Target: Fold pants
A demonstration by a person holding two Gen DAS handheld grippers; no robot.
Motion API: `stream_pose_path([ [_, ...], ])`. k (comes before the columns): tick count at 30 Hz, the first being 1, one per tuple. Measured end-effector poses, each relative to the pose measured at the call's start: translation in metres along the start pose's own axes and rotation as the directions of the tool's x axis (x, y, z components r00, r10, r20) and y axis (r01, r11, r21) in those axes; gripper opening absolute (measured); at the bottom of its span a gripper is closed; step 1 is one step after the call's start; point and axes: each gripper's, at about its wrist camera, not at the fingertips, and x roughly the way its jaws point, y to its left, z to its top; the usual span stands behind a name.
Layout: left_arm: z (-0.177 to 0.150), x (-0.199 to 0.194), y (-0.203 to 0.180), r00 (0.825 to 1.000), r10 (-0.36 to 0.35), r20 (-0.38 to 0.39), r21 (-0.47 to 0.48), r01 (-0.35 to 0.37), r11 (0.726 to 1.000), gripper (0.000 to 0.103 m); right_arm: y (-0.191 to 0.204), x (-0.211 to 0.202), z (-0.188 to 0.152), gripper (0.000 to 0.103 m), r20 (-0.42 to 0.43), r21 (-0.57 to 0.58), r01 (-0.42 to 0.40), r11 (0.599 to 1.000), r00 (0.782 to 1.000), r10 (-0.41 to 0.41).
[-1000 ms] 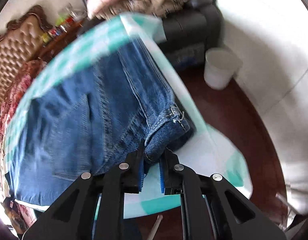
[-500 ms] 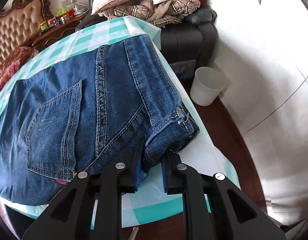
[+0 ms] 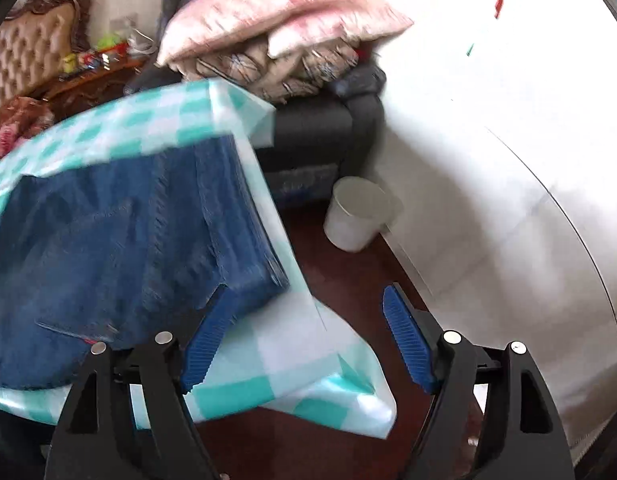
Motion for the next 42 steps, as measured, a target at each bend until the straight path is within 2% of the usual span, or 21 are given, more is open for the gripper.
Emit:
stream_pose_path([
  [2,-0.009,0.014,0.000,0.995,0.093,-0.047,0.067,-0.090,0.994,0.039,0.017,-0.008,0.017,0.074,0.045,-0.036,-0.064,0.997,0.997,0.066],
  [5,-0.001,0.012,0.011,0.978,0.210,-0.008,-0.045,-0.210,0.977,0.036,0.060,-0.009,0.042,0.074,0.071,-0.122,-0.149,0.981,0.985,0.158],
  [8,0.003,-0.008,-0.002,0.997,0.021,0.073,-0.051,-0.018,0.999,0.042,0.110,0.000,0.066,0.067,0.095,-0.225,-0.236,0.945,0.960,0.263],
  [10,0.002,-0.006,-0.025,0.995,-0.069,0.067,0.012,0.069,0.998,0.042,0.144,0.019,0.079,0.059,0.071,-0.273,-0.279,0.921,0.949,0.308],
  [12,0.002,0.002,-0.042,0.988,-0.150,0.036,0.032,0.149,0.988,0.042,0.170,0.044,0.087,0.042,0.014,-0.292,-0.332,0.897,0.936,0.351],
  [13,0.002,0.008,-0.052,0.983,-0.183,0.018,0.048,0.182,0.982,0.042,0.185,0.059,0.090,0.039,-0.008,-0.310,-0.328,0.892,0.939,0.343],
  [15,0.001,0.022,-0.069,0.985,-0.173,-0.020,0.099,0.174,0.980,0.039,0.198,0.079,0.092,0.030,-0.017,-0.318,-0.292,0.902,0.953,0.302],
  [18,0.007,0.038,-0.073,0.999,-0.033,-0.022,0.102,0.035,0.994,0.020,0.195,0.104,0.091,0.028,-0.028,-0.254,-0.283,0.925,0.958,0.285],
  [19,0.016,0.046,-0.071,0.999,0.025,-0.031,0.062,-0.023,0.998,0.026,0.194,0.106,0.088,0.029,-0.017,-0.244,-0.277,0.929,0.959,0.282],
  [20,0.021,0.045,-0.059,0.998,0.066,-0.019,-0.007,-0.066,0.998,0.024,0.197,0.105,0.084,0.029,0.005,-0.256,-0.254,0.933,0.964,0.264],
  [22,0.024,0.035,-0.048,1.000,0.011,0.029,-0.057,-0.010,0.998,0.024,0.201,0.104,0.078,0.029,0.040,-0.280,-0.211,0.937,0.972,0.231],
  [24,0.024,0.027,-0.058,0.996,-0.054,0.064,-0.017,0.056,0.998,0.028,0.202,0.105,0.077,0.030,0.048,-0.282,-0.199,0.939,0.974,0.221],
  [27,0.018,0.032,-0.094,0.992,-0.111,0.065,0.121,0.102,0.987,0.041,0.202,0.106,0.077,0.031,0.048,-0.276,-0.196,0.941,0.975,0.217],
  [29,0.017,0.052,-0.103,1.000,-0.013,-0.011,0.138,0.014,0.990,0.042,0.206,0.105,0.076,0.033,0.061,-0.293,-0.163,0.942,0.980,0.189],
  [31,0.025,0.057,-0.084,0.998,0.054,-0.014,0.023,-0.054,0.998,0.040,0.210,0.104,0.074,0.036,0.074,-0.313,-0.127,0.941,0.985,0.157],
  [33,0.027,0.050,-0.052,0.985,0.172,-0.033,-0.088,-0.174,0.981,0.035,0.210,0.105,0.074,0.039,0.074,-0.313,-0.122,0.942,0.986,0.152],
  [36,0.007,0.007,-0.008,0.997,0.054,0.048,-0.210,-0.043,0.977,0.030,0.207,0.106,0.075,0.039,0.066,-0.297,-0.143,0.944,0.983,0.169],
  [39,-0.035,-0.020,0.027,0.994,0.106,-0.012,-0.170,-0.107,0.980,0.031,0.207,0.107,0.075,0.039,0.065,-0.295,-0.144,0.944,0.983,0.170],
  [40,-0.053,-0.029,0.052,0.989,0.142,-0.039,-0.190,-0.146,0.971,0.027,0.207,0.107,0.075,0.039,0.065,-0.295,-0.143,0.945,0.983,0.170],
  [41,-0.060,-0.039,0.066,0.993,0.113,-0.019,-0.207,-0.114,0.972,0.018,0.206,0.107,0.075,0.039,0.065,-0.295,-0.144,0.945,0.983,0.170],
  [42,-0.069,-0.049,0.085,0.992,0.127,-0.020,-0.233,-0.128,0.964,0.019,0.207,0.106,0.075,0.039,0.066,-0.296,-0.143,0.945,0.983,0.169],
])
